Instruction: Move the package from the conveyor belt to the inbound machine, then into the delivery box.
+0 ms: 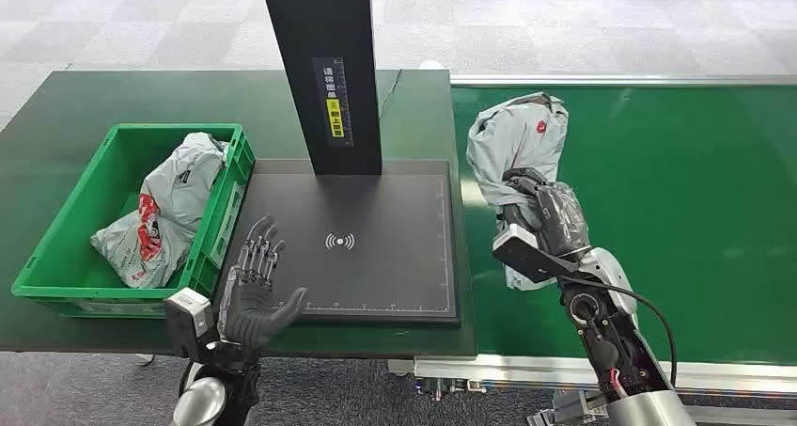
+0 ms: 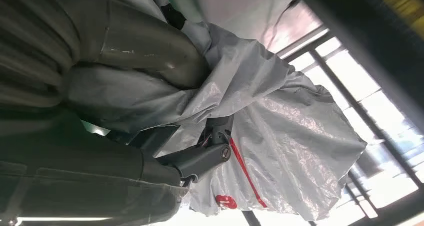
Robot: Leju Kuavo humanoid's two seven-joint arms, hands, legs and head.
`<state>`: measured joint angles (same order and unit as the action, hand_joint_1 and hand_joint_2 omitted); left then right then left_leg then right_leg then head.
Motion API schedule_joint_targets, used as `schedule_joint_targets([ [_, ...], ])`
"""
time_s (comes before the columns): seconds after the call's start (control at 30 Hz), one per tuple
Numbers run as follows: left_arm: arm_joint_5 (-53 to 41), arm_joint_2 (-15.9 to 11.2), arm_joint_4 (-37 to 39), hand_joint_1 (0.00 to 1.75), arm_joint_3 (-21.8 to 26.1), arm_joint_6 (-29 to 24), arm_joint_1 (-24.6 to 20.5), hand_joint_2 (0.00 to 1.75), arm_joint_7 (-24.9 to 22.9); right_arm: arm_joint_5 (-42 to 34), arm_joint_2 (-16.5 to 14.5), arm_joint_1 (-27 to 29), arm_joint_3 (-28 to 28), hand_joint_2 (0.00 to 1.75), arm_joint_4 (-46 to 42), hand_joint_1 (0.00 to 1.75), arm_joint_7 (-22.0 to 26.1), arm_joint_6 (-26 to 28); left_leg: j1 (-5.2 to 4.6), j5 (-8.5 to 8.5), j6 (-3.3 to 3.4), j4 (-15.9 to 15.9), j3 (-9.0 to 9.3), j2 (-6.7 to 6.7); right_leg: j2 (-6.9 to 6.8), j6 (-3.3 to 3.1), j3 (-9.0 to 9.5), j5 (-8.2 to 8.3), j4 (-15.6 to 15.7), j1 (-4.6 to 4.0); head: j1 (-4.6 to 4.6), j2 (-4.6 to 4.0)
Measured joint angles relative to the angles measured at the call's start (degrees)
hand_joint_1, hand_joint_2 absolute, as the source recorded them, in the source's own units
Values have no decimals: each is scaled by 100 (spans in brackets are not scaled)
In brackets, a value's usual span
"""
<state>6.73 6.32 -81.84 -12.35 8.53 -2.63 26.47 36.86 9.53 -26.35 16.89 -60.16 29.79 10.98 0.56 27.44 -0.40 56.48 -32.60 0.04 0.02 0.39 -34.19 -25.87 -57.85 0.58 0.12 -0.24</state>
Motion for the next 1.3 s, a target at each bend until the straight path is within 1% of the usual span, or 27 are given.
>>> schedule_joint_targets([
  [0.07,62,4,-35,0,3,-61,-16,175,63,72,-5,-9,147,175,-45,175,52,-113,0,0,0,0,0,0,0,0,1,0,0,0,1,0],
  [0.1,128,9,-70,0,6,-130,-32,175,125,160,-13,-26,310,175,-82,175,95,-244,0,0,0,-1,0,0,0,0,1,0,-1,0,1,0],
  [0.23,429,28,-154,0,7,-360,-117,175,244,590,-91,-164,1117,175,-106,175,110,-899,0,-2,-1,-2,1,3,1,0,1,0,-1,-1,2,0],
  [0.33,577,51,-173,0,9,-442,-186,175,243,772,-208,-268,1713,175,-81,175,87,-1212,0,-4,-1,-1,0,0,-1,0,2,0,-1,-1,1,0],
  [0.4,613,61,-173,0,10,-474,-227,175,235,975,-272,-357,2085,175,-29,175,65,-1324,0,-4,-1,-2,0,1,-1,0,1,0,-2,-1,1,0],
  [0.5,645,73,-162,0,9,-525,-299,175,232,1380,-367,-490,2700,175,158,175,-13,-1329,0,-3,-1,-1,0,1,0,0,0,0,-2,-1,2,0],
  [0.6,658,101,-132,0,4,-547,-359,175,232,1456,-485,-576,3203,175,437,175,-15,-1327,0,-3,-1,-1,0,0,-1,-1,0,-1,-1,-1,1,0],
  [0.63,658,111,-117,0,-3,-547,-383,175,231,1459,-525,-603,3359,175,546,168,-12,-1316,0,-3,-1,-1,0,0,-1,-1,-1,-1,-1,-1,1,0],
  [0.73,658,142,-61,0,-35,-553,-467,175,226,1589,-622,-653,3800,175,834,37,-90,-1105,0,-2,-1,-1,1,0,0,-1,-1,-1,-1,-1,1,0],
  [0.77,658,151,-42,0,-43,-554,-491,175,223,1662,-648,-658,3911,175,909,0,-153,-972,0,-3,-1,-1,1,0,0,-1,-1,-1,-1,-1,1,0],
  [0.9,663,160,-10,0,-65,-555,-541,175,219,1750,-729,-660,4200,175,1164,0,-376,-425,0,-3,-1,-1,3,1,0,-1,0,-1,-1,-1,2,0],
  [1.03,676,156,-10,0,-83,-555,-548,175,210,1595,-745,-617,4261,175,1245,0,-512,-30,0,-3,-1,-1,3,1,0,-1,-1,-1,-1,-1,2,0],
  [1.17,709,155,13,0,-96,-549,-564,175,193,1364,-742,-552,4188,175,1244,0,-700,190,0,-3,-1,-1,4,1,0,-1,-1,-1,-1,-1,2,0],
  [1.3,721,155,60,0,-104,-540,-582,175,191,926,-715,-442,3904,175,1145,0,-745,309,0,-3,-1,-1,4,1,0,-1,-1,-1,-1,0,2,0],
])
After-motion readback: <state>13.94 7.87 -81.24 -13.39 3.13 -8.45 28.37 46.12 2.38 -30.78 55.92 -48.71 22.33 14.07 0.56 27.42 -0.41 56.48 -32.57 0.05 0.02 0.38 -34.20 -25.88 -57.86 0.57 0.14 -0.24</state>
